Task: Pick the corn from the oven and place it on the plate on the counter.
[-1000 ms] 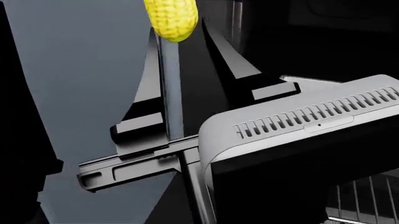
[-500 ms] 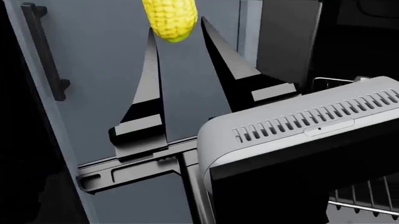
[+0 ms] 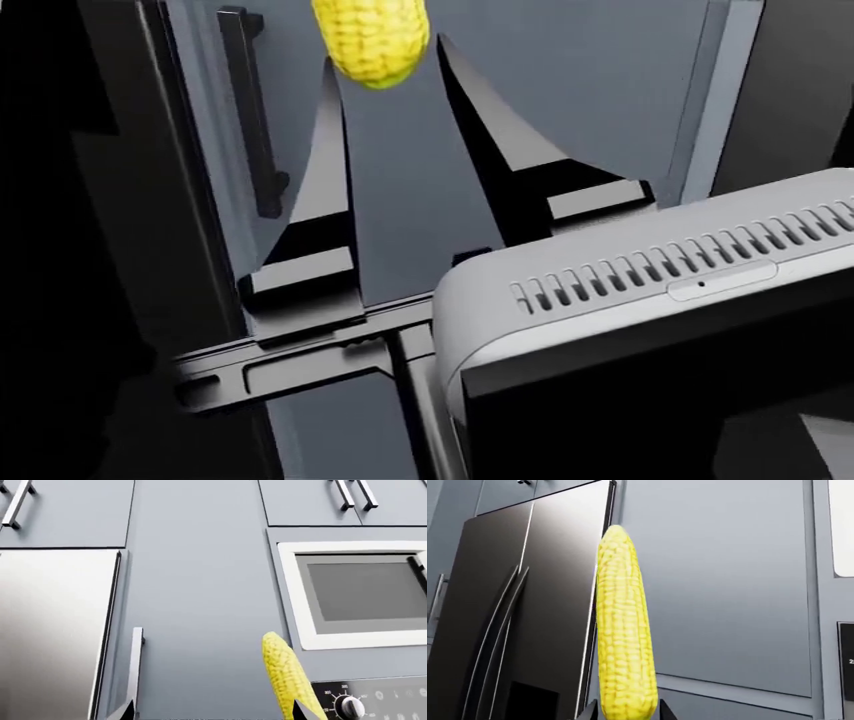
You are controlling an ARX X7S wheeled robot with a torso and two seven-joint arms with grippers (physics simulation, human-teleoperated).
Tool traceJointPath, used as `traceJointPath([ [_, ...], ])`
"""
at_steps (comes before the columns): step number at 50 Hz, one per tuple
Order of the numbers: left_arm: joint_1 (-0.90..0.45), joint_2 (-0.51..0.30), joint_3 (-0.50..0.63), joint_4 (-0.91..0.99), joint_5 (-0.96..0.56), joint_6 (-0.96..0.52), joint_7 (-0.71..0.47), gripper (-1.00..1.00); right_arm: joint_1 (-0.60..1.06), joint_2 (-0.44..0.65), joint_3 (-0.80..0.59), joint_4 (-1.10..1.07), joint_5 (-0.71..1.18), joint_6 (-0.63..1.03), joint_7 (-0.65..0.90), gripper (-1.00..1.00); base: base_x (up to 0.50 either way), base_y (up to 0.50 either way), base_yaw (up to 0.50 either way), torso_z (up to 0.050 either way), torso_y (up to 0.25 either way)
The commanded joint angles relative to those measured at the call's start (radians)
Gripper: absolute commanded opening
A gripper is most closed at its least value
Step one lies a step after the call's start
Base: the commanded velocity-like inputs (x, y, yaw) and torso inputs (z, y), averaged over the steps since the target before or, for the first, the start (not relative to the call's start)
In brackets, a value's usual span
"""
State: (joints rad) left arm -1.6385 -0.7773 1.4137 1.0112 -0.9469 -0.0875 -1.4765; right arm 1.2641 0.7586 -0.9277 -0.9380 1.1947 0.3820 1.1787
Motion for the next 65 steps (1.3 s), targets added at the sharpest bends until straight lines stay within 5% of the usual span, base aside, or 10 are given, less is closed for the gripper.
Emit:
traceJointPath([
  [1,-0.017,0.015,0.0,0.015,-0.018,-0.023,-0.014,1.0,0.0,0.011,0.007,-0.025,0.008,0.008,0.016,-1.0,-0.09,0.49,0.0,0.0,0.0],
  [65,-0.05,0.013,0.023,0.025,-0.024,-0.013,-0.035,1.0,0.03,0.004,0.004,-0.024,0.0,0.015,0.005,-1.0,-0.08,0.45,0.0,0.0,0.0],
])
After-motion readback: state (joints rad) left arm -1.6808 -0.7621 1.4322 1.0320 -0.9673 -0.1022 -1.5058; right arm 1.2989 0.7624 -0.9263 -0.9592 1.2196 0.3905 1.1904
